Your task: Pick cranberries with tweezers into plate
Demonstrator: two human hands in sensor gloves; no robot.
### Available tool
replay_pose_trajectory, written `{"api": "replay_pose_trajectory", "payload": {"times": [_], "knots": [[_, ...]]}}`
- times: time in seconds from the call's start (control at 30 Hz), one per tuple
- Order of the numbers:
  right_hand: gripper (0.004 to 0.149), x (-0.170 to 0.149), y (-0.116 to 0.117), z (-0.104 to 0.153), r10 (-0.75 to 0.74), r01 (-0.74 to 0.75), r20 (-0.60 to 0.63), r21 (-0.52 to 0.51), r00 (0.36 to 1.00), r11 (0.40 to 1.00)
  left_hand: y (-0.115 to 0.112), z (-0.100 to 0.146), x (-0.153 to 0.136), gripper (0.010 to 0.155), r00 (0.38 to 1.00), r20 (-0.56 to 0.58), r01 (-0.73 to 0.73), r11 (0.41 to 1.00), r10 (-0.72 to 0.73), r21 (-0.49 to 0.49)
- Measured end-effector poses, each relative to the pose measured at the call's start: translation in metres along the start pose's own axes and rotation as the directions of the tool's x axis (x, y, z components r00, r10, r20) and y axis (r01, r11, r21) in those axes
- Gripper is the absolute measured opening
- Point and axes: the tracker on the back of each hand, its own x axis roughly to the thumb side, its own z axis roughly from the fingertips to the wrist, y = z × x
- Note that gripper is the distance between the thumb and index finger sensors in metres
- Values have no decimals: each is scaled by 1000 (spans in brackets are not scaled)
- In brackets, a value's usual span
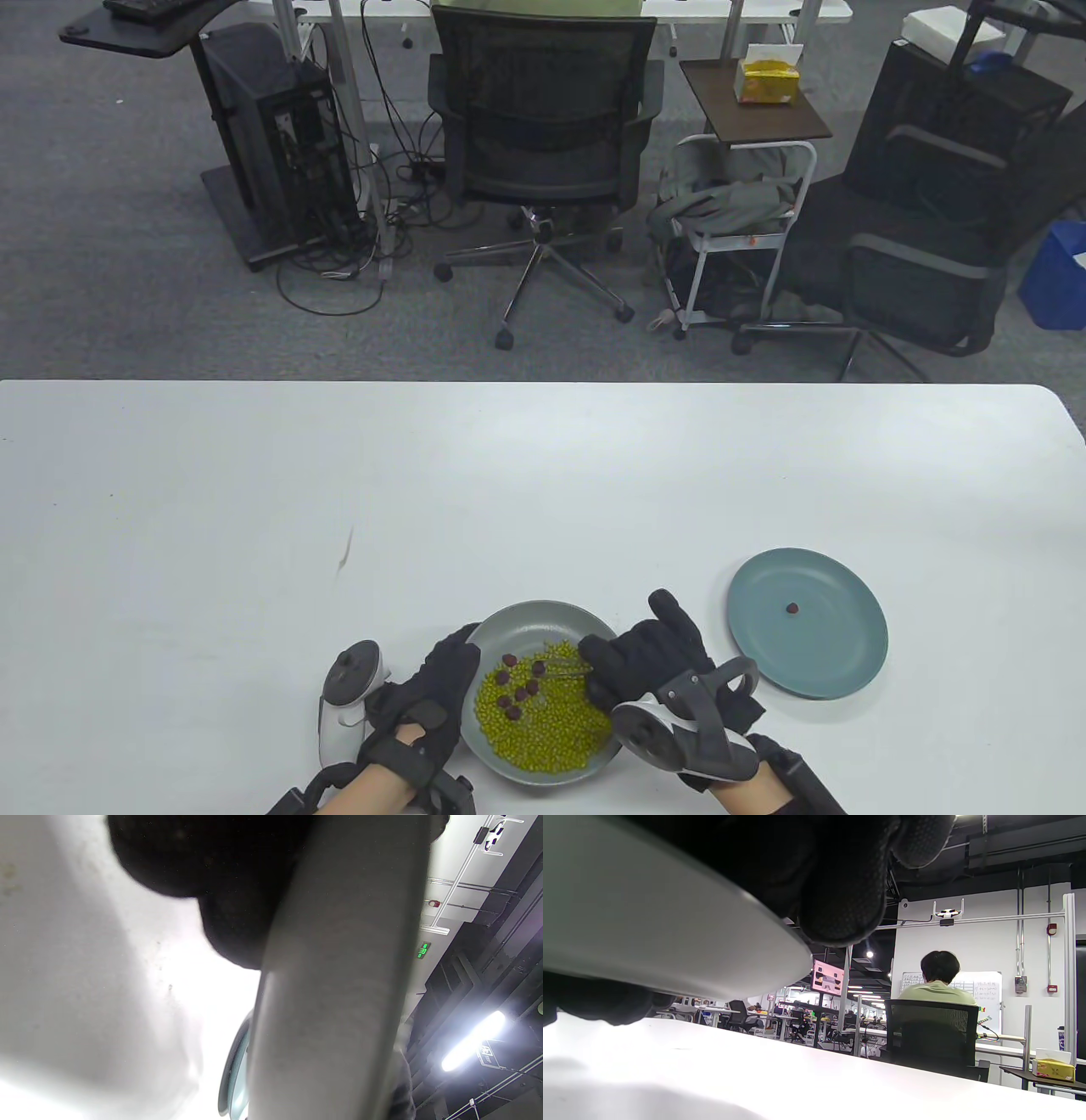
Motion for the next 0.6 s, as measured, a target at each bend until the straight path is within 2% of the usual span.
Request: {"api": "replay_pose_trajectory", "payload": {"times": [0.13,0.3,0.33,0.4,0.47,0.6], "knots": [[48,-11,-13,0,-5,4,-44,-34,999,999,1,1,0,60,1000,5,0,1000,0,4],[48,-63,-40,3,-40,11,-233,-124,972,992,6,1,3,60,1000,19,5,1000,-6,23],[48,-85,-45,6,-49,8,-311,-132,949,991,7,1,3,60,1000,21,4,999,-5,31],[48,-109,-46,11,-44,-1,-396,-113,917,994,8,2,4,60,1000,25,3,999,-4,32],[48,-145,-42,19,-16,-13,-522,-52,853,999,9,3,4,60,1000,30,2,999,-3,36],[48,-196,-28,36,35,-18,-680,31,732,999,12,4,6,60,999,41,10,999,-12,45]]}}
